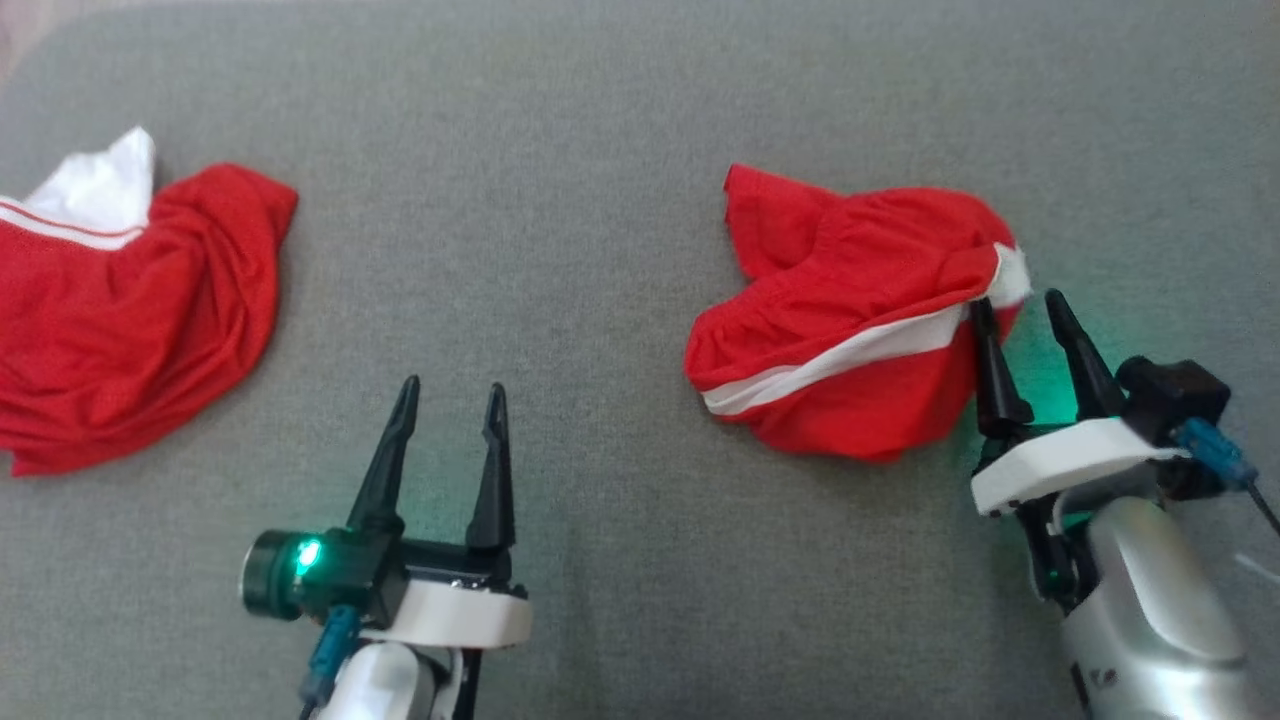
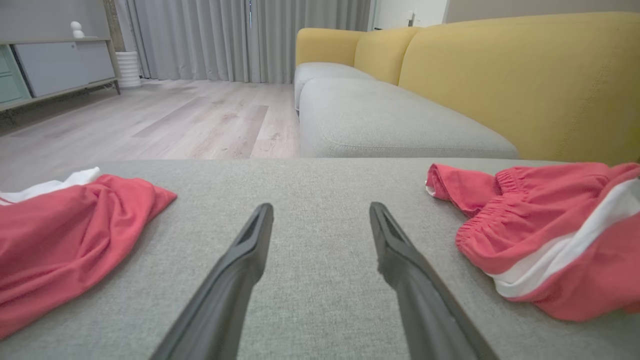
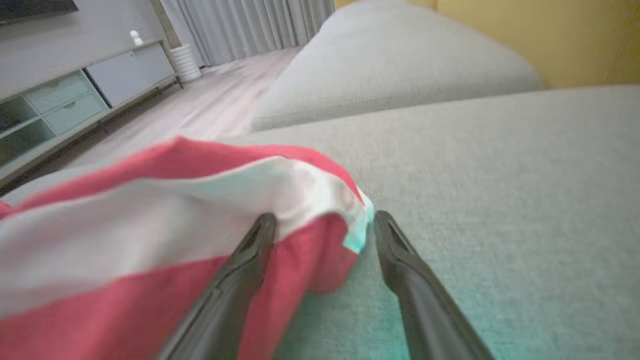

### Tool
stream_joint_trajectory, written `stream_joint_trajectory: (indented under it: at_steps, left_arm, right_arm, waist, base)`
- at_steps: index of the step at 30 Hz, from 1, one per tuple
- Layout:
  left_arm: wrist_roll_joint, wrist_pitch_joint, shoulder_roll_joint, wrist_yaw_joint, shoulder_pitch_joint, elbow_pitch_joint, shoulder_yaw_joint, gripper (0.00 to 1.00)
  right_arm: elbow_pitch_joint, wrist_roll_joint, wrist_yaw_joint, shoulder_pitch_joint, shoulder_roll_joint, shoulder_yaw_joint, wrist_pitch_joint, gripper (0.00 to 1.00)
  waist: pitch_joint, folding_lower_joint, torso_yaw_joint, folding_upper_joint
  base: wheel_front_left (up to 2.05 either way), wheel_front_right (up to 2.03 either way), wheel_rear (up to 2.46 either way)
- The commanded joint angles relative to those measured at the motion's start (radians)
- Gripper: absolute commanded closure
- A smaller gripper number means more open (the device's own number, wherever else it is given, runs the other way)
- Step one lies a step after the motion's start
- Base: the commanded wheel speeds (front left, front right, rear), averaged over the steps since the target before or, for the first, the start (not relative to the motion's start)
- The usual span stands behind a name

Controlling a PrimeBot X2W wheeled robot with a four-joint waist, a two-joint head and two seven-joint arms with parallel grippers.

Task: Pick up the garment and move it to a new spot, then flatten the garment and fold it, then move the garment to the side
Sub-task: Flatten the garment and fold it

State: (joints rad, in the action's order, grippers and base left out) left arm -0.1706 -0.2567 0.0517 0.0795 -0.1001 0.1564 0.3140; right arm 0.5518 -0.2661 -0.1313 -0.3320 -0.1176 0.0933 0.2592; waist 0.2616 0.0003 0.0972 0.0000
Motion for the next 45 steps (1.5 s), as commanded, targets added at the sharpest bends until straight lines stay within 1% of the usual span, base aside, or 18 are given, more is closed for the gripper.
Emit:
stream_joint_trajectory:
  at_steps: [1, 3, 4, 5, 6, 10, 12, 14, 20, 26, 30, 32, 36, 38, 41, 42, 43, 45]
  left_arm:
    - [-0.007, -0.005, -0.001, 0.006, -0.034, -0.028, -0.020, 0.00]
    - [-0.006, -0.005, -0.001, 0.008, -0.044, -0.027, -0.017, 0.00]
    - [-0.006, -0.005, -0.001, 0.009, -0.048, -0.027, -0.016, 0.00]
    - [-0.006, -0.005, -0.001, 0.009, -0.051, -0.027, -0.015, 0.00]
    - [-0.007, -0.005, -0.001, 0.010, -0.054, -0.026, -0.014, 0.00]
    - [-0.008, -0.005, -0.001, 0.009, -0.055, -0.020, -0.013, 0.00]
    - [-0.008, -0.005, -0.001, 0.008, -0.053, -0.018, -0.013, 0.00]
    - [-0.009, -0.005, -0.001, 0.006, -0.049, -0.017, -0.011, 0.00]
    - [-0.021, -0.005, -0.001, 0.003, -0.035, -0.015, 0.003, 0.00]
    - [-0.029, -0.005, -0.001, 0.001, -0.021, -0.011, 0.010, 0.00]
    - [-0.034, -0.005, -0.001, 0.001, -0.008, -0.006, 0.002, 0.00]
    - [-0.034, -0.005, -0.001, 0.000, -0.001, -0.005, -0.002, 0.00]
    - [-0.034, -0.005, -0.001, -0.001, 0.013, -0.010, -0.012, 0.00]
    - [-0.034, -0.005, -0.001, -0.003, 0.017, -0.013, -0.015, 0.00]
    - [-0.033, -0.005, -0.001, -0.006, 0.019, -0.014, -0.014, 0.00]
    - [-0.032, -0.005, -0.001, -0.009, 0.018, -0.015, -0.014, 0.00]
    - [-0.032, -0.005, -0.001, -0.011, 0.017, -0.015, -0.014, 0.00]
    - [-0.033, -0.005, -0.001, -0.018, 0.016, -0.017, -0.014, 0.00]
  right_arm:
    - [0.043, -0.024, 0.001, -0.039, -0.014, 0.045, 0.003, 0.00]
    - [0.096, -0.049, 0.001, -0.069, -0.025, 0.085, 0.003, 0.00]
    - [0.111, -0.068, 0.001, -0.081, -0.028, 0.104, 0.003, 0.02]
    - [0.111, -0.085, 0.001, -0.092, -0.033, 0.119, 0.003, 0.62]
    - [0.109, -0.103, 0.001, -0.098, -0.038, 0.135, 0.003, 1.00]
    - [0.074, -0.123, 0.001, -0.103, -0.067, 0.175, 0.003, 1.00]
    - [0.055, -0.124, 0.001, -0.101, -0.068, 0.174, 0.003, 1.00]
    - [0.008, -0.118, 0.001, -0.095, -0.067, 0.182, 0.003, 1.00]
    - [-0.164, -0.127, 0.001, -0.104, -0.024, 0.263, 0.003, 1.00]
    - [-0.320, -0.141, 0.001, -0.191, 0.029, 0.384, 0.003, 1.00]
    - [-0.432, -0.141, 0.001, -0.249, 0.055, 0.398, 0.003, 1.00]
    - [-0.475, -0.128, 0.001, -0.266, 0.060, 0.372, 0.003, 1.00]
    - [-0.518, -0.080, 0.001, -0.258, 0.064, 0.272, 0.003, 1.00]
    - [-0.520, -0.056, 0.001, -0.228, 0.062, 0.213, 0.003, 1.00]
    - [-0.506, -0.040, 0.001, -0.139, 0.028, 0.114, 0.003, 1.00]
    - [-0.491, -0.039, 0.001, -0.060, 0.006, 0.028, 0.003, 1.00]
    - [-0.478, -0.033, 0.001, -0.018, -0.004, -0.024, 0.003, 1.00]
    - [-0.440, 0.007, 0.001, 0.056, -0.007, -0.145, 0.003, 1.00]
  waist:
    - [0.029, -0.0003, 0.010, 0.0000]
    - [0.035, -0.0003, 0.012, 0.0000]
    - [0.036, -0.0003, 0.013, 0.0000]
    - [0.037, -0.0003, 0.013, 0.0000]
    - [0.037, -0.0003, 0.014, 0.0000]
    - [0.018, -0.0003, 0.015, 0.0000]
    - [0.009, -0.0003, 0.017, 0.0000]
    - [-0.008, -0.0003, 0.021, 0.0000]
    - [-0.068, -0.0003, 0.053, 0.0000]
    - [-0.113, -0.0003, 0.098, 0.0000]
    - [-0.137, -0.0003, 0.115, 0.0000]
    - [-0.146, -0.0003, 0.118, 0.0000]
    - [-0.153, -0.0003, 0.108, 0.0000]
    - [-0.152, -0.0003, 0.095, 0.0000]
    - [-0.144, -0.0003, 0.077, 0.0000]
    - [-0.136, -0.0003, 0.065, 0.0000]
    - [-0.131, -0.0003, 0.055, 0.0000]
    - [-0.124, -0.0003, 0.036, 0.0000]
  base:
    - [0.00, 0.00, 0.00]
    - [0.00, 0.00, 0.00]
    - [0.00, 0.00, 0.00]
    - [0.00, 0.00, 0.00]
    - [0.00, 0.00, 0.00]
    - [0.00, 0.00, 0.00]
    - [0.00, 0.00, 0.00]
    - [0.00, 0.00, 0.00]
    - [0.00, 0.00, 0.00]
    - [0.00, 0.00, 0.00]
    - [0.00, 0.00, 0.00]
    - [0.00, 0.00, 0.00]
    - [0.00, 0.00, 0.00]
    - [0.00, 0.00, 0.00]
    - [0.00, 0.00, 0.00]
    - [0.00, 0.00, 0.00]
    - [0.00, 0.00, 0.00]
    - [0.00, 0.00, 0.00]
